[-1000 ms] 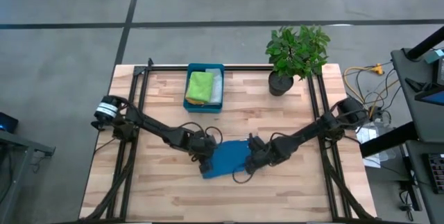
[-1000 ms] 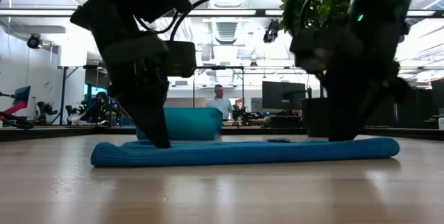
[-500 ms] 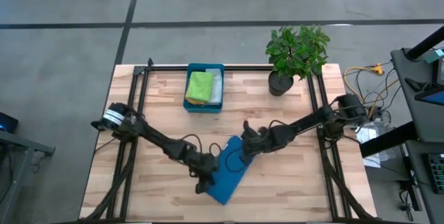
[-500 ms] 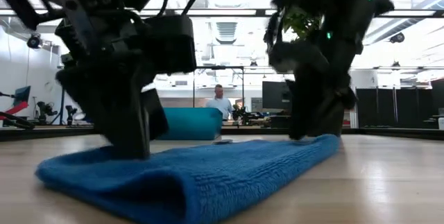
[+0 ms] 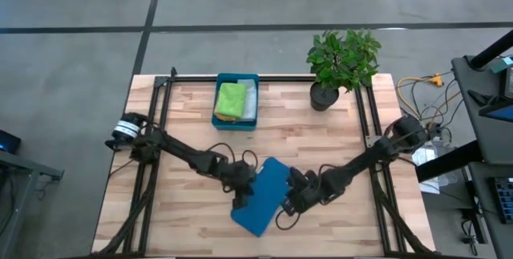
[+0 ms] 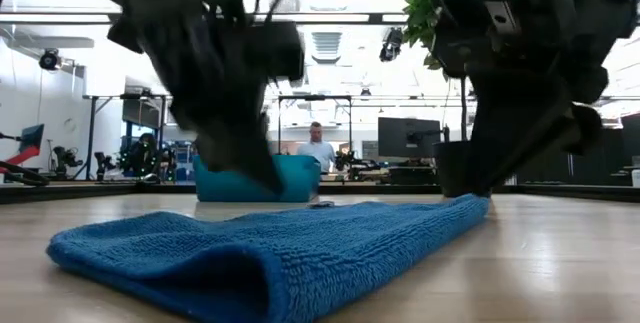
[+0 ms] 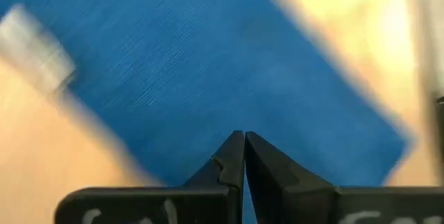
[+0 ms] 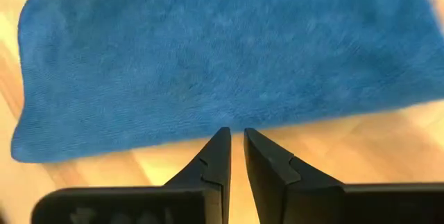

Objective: Fold microfiber towels
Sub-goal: Fold the blue microfiber cloth

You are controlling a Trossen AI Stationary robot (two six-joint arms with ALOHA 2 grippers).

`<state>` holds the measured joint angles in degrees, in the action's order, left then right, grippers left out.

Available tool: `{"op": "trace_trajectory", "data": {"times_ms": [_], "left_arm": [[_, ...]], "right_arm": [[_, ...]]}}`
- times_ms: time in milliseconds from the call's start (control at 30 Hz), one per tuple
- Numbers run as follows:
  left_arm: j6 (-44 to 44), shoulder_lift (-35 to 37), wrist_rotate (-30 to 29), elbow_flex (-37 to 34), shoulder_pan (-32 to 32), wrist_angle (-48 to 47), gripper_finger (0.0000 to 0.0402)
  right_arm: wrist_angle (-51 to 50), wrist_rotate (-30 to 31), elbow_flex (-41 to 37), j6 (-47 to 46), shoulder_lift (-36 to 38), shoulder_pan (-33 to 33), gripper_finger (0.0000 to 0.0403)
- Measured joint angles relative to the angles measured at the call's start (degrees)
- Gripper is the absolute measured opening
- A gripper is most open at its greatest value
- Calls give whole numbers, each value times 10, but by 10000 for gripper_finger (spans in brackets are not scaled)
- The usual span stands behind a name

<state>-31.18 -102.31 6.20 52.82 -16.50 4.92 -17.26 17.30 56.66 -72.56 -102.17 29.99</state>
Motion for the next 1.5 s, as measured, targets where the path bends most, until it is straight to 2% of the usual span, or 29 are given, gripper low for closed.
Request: {"op": "trace_trajectory", "data": {"times_ms": [233,733,900,967,1133,1267,1400,1500], "left_arm": [[-60,-3,-6,2,13,-121,0],[-74,-28,-5,33,-58,-85,0],[-69,12,-24,35,-60,-120,0],[-46,41,-39,34,-65,-136,0],[20,80,-33,26,-94,-135,0],[34,81,-6,26,-130,-117,0],[100,67,23,26,-167,-73,1],[140,53,37,27,-188,-43,18]], "right_arm": [[13,-18,0,-20,-36,-7,38],[44,-27,0,126,-44,-108,38],[35,-17,-1,154,-37,-116,38],[34,0,-2,161,-27,-105,38],[32,42,-1,185,-1,-51,38],[34,53,1,179,6,-6,38],[32,58,1,134,6,33,38],[26,68,1,96,5,54,38]]}}
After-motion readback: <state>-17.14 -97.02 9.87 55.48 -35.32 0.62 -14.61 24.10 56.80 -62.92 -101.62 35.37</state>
